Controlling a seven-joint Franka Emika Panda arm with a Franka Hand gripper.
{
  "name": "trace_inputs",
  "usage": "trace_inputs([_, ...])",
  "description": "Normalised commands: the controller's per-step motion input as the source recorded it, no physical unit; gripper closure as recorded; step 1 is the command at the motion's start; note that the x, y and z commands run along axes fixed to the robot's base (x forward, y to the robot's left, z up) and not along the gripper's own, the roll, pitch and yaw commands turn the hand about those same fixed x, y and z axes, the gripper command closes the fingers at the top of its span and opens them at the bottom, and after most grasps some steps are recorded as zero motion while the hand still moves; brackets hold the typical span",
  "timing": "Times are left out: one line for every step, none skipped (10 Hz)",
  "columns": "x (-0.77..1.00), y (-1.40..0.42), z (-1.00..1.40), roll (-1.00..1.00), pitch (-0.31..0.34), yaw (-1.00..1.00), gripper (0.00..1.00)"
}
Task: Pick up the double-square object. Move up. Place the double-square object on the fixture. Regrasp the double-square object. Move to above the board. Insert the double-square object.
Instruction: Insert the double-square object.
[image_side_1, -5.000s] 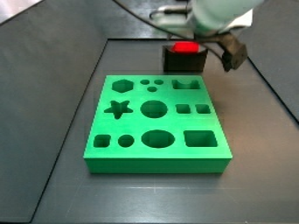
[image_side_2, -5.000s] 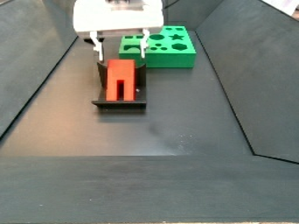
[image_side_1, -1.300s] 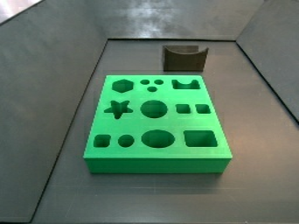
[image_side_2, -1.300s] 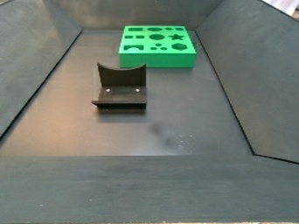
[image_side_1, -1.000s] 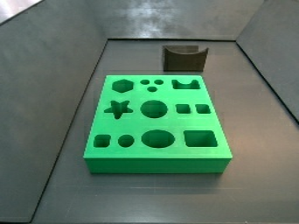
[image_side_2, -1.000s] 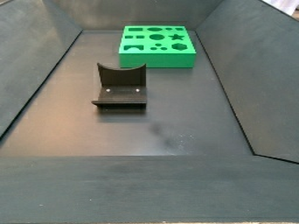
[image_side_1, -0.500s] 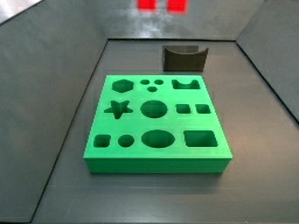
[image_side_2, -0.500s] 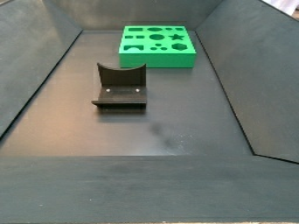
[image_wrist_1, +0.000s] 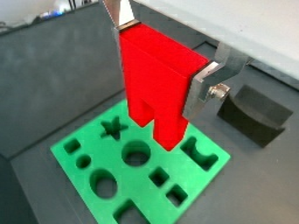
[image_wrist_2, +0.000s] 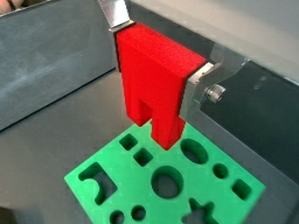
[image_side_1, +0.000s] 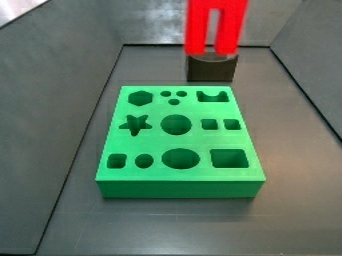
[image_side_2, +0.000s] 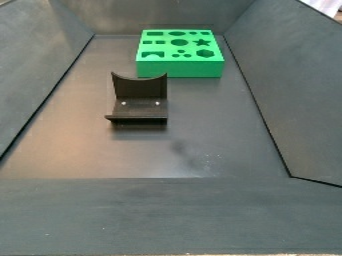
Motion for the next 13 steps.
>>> trace_inputs([0.39,-0.08,-0.6,0.07,-0.114,0.1,1.0])
trace_inputs([0.33,-0.09,-0.57,0.06,-0.13,0.09,1.0])
trace_inputs([0.27,-0.1,-0.6,0.07,-0.134,0.08,1.0])
trace_inputs([0.33,-0.08,-0.63,0.08,-0.117,0.1,1.0])
trace_inputs([0.39,-0.05,-0.61,0.11,-0.074,0.11,1.0])
trace_inputs([0.33,-0.06,-0.66,0.16,-0.11,0.13,1.0])
trace_inputs([0.25,0.0,-0.58,0.2,-0.1,0.12,1.0])
trace_inputs([0.1,0.0,-0.45,0.24,-0.06,0.01,1.0])
trace_inputs([0.0,0.02,-0.33,0.13,-0.033,-0.05,1.0])
trace_inputs([0.0,0.05,0.0,0.0,0.0,0.0,1.0])
trace_inputs([-0.07,0.0,-0.27,0.08,-0.066,0.0,1.0])
trace_inputs([-0.09,0.0,-0.32,0.1,-0.067,0.0,1.0])
trace_inputs([-0.12,0.0,-0.37,0.12,-0.079,0.0,1.0])
